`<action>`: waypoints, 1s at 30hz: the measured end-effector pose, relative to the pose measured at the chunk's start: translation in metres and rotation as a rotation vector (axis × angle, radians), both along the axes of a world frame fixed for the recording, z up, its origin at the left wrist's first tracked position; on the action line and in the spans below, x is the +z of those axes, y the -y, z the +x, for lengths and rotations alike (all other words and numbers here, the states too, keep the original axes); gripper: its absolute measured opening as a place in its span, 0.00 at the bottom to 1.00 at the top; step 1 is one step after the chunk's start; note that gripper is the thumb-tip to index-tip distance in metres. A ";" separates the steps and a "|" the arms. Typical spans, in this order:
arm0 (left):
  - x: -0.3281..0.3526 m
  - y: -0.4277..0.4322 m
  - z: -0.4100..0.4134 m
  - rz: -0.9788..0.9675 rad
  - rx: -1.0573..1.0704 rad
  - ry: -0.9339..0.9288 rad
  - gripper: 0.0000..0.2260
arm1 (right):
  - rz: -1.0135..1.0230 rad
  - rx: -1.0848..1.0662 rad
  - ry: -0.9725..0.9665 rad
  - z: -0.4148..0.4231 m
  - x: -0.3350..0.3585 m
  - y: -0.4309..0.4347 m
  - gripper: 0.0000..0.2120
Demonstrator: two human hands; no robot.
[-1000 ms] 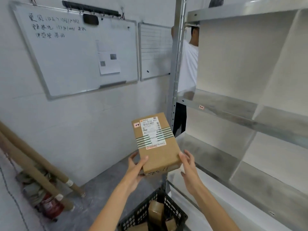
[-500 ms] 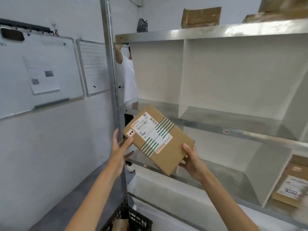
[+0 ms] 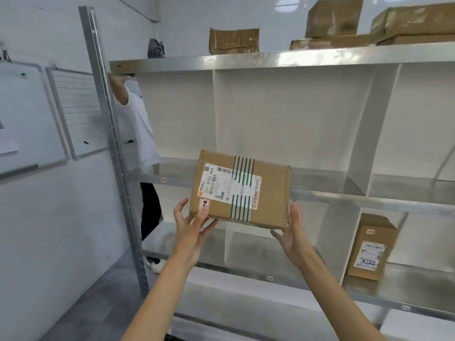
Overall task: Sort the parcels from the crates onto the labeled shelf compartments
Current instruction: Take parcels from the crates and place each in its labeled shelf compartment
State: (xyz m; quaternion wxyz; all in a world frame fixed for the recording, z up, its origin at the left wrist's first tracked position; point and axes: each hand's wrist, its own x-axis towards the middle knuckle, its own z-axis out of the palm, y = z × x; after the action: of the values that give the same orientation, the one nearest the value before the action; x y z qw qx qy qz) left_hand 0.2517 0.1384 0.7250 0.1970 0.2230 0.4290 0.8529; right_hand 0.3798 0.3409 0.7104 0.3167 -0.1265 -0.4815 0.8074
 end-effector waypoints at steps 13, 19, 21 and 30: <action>0.007 -0.067 0.071 -0.112 -0.029 -0.142 0.32 | -0.155 -0.304 -0.236 0.045 0.019 -0.019 0.31; 0.031 -0.062 0.058 -0.258 -0.136 -0.304 0.41 | -0.049 -0.329 -0.214 0.077 0.050 -0.044 0.31; 0.046 -0.061 0.051 -0.263 -0.204 -0.335 0.46 | 0.027 -0.307 -0.200 0.083 0.061 -0.045 0.36; 0.048 -0.065 0.068 -0.124 -0.275 -0.296 0.47 | 0.207 -0.267 -0.176 0.095 0.102 -0.050 0.29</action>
State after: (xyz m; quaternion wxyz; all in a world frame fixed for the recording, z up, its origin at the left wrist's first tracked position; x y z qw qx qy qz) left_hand 0.3199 0.2034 0.7729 0.2597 0.3898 0.4707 0.7477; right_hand 0.4745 0.3912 0.8126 0.4731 -0.0848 -0.5113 0.7124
